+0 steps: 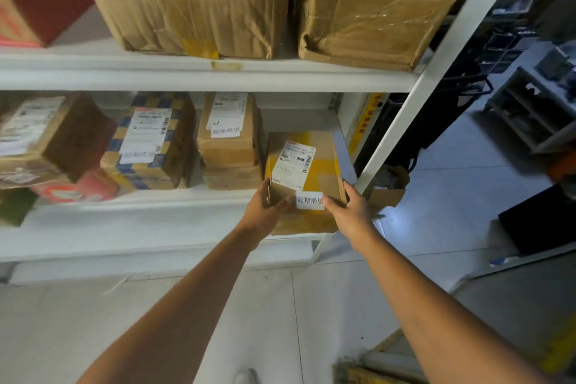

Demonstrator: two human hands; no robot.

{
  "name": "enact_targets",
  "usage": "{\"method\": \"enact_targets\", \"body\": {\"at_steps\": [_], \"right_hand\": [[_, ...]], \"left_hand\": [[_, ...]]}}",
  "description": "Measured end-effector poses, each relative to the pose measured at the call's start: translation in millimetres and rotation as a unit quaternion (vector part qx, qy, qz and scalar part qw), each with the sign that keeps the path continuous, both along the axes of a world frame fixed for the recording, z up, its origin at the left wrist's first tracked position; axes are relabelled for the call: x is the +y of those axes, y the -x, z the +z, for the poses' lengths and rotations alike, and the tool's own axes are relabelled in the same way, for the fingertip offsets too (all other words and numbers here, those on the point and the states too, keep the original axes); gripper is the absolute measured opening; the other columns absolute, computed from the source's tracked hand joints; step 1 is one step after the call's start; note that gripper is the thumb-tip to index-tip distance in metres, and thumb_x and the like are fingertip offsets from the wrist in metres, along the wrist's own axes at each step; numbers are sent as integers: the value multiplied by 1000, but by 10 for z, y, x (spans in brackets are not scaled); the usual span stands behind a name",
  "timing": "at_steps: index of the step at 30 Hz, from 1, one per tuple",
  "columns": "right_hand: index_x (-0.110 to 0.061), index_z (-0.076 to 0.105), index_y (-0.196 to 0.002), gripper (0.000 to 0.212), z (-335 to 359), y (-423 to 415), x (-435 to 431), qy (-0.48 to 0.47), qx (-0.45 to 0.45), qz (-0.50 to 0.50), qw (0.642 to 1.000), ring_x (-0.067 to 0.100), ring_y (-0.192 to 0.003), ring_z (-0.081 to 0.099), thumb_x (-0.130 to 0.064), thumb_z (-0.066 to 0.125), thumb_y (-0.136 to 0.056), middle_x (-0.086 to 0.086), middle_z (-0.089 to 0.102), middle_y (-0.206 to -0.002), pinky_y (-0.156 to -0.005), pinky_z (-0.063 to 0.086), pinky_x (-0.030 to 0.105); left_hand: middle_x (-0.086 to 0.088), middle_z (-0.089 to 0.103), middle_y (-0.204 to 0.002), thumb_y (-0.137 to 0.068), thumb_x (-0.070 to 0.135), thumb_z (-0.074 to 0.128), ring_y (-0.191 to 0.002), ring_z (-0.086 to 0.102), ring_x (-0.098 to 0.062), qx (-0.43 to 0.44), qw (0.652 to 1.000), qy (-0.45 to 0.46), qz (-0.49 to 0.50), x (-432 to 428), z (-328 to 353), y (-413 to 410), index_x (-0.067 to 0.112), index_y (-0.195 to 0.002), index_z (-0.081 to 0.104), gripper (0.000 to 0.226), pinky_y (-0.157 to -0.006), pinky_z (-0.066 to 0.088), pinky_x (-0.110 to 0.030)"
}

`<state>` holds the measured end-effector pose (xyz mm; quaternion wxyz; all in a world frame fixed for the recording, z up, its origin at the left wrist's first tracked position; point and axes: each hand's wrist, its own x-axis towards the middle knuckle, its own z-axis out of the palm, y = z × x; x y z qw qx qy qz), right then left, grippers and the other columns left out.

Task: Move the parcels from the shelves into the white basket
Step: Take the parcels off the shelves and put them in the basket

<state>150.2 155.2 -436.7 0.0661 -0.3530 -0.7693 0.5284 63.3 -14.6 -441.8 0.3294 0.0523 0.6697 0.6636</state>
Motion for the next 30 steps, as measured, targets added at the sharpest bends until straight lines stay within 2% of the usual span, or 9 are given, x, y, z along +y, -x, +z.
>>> {"method": "enact_targets", "body": {"at_steps": [3, 6, 10, 12, 16, 19, 23, 27, 30], "right_hand": [[-23, 50, -138, 51, 38, -318, -163, 33, 28, 18, 999, 18, -117, 57, -25, 67, -90, -3, 61, -125, -87, 51, 29], [-25, 51, -137, 49, 100, -674, -301, 19, 40, 48, 998, 13, -109, 58, -25, 67, -90, -6, 62, -120, -79, 51, 22], [-27, 48, -140, 54, 218, -1078, -514, 10, 45, 75, 996, 9, -105, 56, -28, 68, -90, -8, 60, -120, -77, 51, 19], [-28, 47, -141, 55, 293, -1211, -656, 15, 58, 95, 994, 7, -105, 56, -27, 68, -89, -10, 60, -120, -79, 50, 18], [-29, 51, -136, 51, 422, -1297, -1057, 30, 82, 153, 984, 7, -106, 60, -24, 68, -89, -9, 63, -120, -87, 54, 24], [-26, 53, -136, 50, 516, -1187, -1429, 24, 88, 212, 973, 10, -106, 62, -23, 69, -88, -7, 65, -121, -82, 53, 18], [-24, 50, -140, 55, 659, -904, -2017, 39, 76, 288, 954, 14, -109, 62, -22, 69, -88, -4, 64, -125, -94, 54, 36], [-26, 48, -141, 56, 750, -574, -2627, 52, 78, 382, 919, 14, -108, 62, -27, 69, -89, -6, 63, -125, -89, 57, 34], [-26, 49, -139, 55, 813, -349, -3069, 58, 71, 449, 889, 14, -108, 63, -30, 69, -88, -6, 64, -124, -87, 57, 31]], "left_hand": [[0, 55, -134, -87, 15, 68, -121, 55, -21, -6, 1000, 3, 9, -171, 65, -356, 25, -146, 33, 69, -99, 49, -46], [7, 57, -129, -88, 16, 67, -120, 56, -17, 8, 999, 7, 31, -328, 121, -756, 29, -141, 39, 62, -96, 52, -41], [11, 58, -127, -88, 17, 66, -115, 58, -12, 17, 998, -11, 51, -593, 198, -1241, 36, -137, 41, 58, -86, 56, -31], [13, 59, -126, -89, 16, 65, -116, 58, -11, 32, 997, -9, 65, -769, 296, -1405, 38, -134, 42, 56, -86, 56, -29], [6, 55, -135, -89, 18, 66, -122, 55, -19, 52, 993, 8, 105, -1249, 489, -1642, 30, -143, 37, 63, -97, 51, -45], [2, 54, -137, -89, 15, 65, -123, 54, -22, 63, 985, 17, 157, -1684, 615, -1760, 26, -145, 34, 65, -99, 48, -50], [2, 56, -134, -89, 12, 64, -120, 56, -20, 84, 967, 20, 239, -2296, 721, -1811, 30, -137, 41, 56, -97, 50, -43], [4, 57, -131, -89, 10, 64, -115, 60, -13, 101, 936, 15, 336, -2847, 808, -1889, 33, -133, 41, 55, -86, 55, -29], [14, 60, -125, -90, 12, 64, -111, 62, -8, 120, 905, 31, 406, -3175, 900, -1989, 35, -132, 43, 53, -81, 54, -22]]}}
